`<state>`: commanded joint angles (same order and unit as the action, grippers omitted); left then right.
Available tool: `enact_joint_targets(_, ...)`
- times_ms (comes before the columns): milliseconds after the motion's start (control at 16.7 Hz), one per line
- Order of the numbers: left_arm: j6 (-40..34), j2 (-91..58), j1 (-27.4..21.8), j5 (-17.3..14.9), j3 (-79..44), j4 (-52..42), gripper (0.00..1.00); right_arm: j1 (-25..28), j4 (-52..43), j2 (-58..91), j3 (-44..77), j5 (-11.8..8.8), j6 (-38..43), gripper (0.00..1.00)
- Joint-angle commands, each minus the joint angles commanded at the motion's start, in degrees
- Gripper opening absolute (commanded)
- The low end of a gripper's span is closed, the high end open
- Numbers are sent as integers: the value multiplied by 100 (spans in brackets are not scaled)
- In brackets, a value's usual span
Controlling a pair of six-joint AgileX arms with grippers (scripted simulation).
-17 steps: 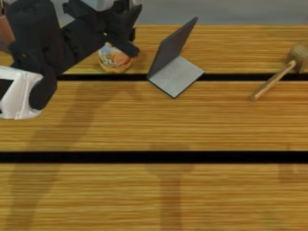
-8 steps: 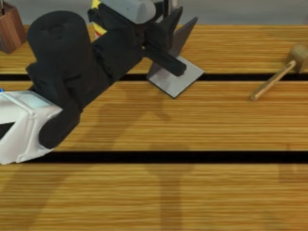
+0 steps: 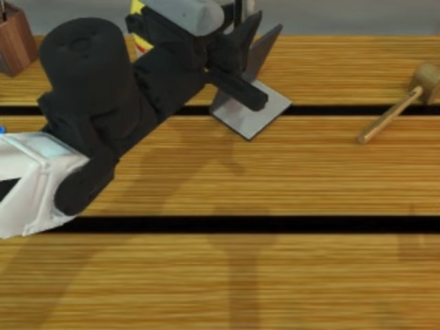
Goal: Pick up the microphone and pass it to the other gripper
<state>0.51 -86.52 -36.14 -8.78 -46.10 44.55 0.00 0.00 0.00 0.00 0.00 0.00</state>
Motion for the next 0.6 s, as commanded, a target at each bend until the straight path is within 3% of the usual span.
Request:
enact_joint_targets(180,0,0,0,0,0,0,0,3,2,8,6,-7,-1,100)
enact_joint_targets(300,0,0,0,0,0,0,0,69,61,196,160,-171,-15,100)
enact_joint_targets(420,0,0,0,0,0,0,0,194,186,624,484,-500,-40,100)
enact_joint_targets(600,0,0,0,0,0,0,0,451,500,1723,1238,-1206,-75,100)
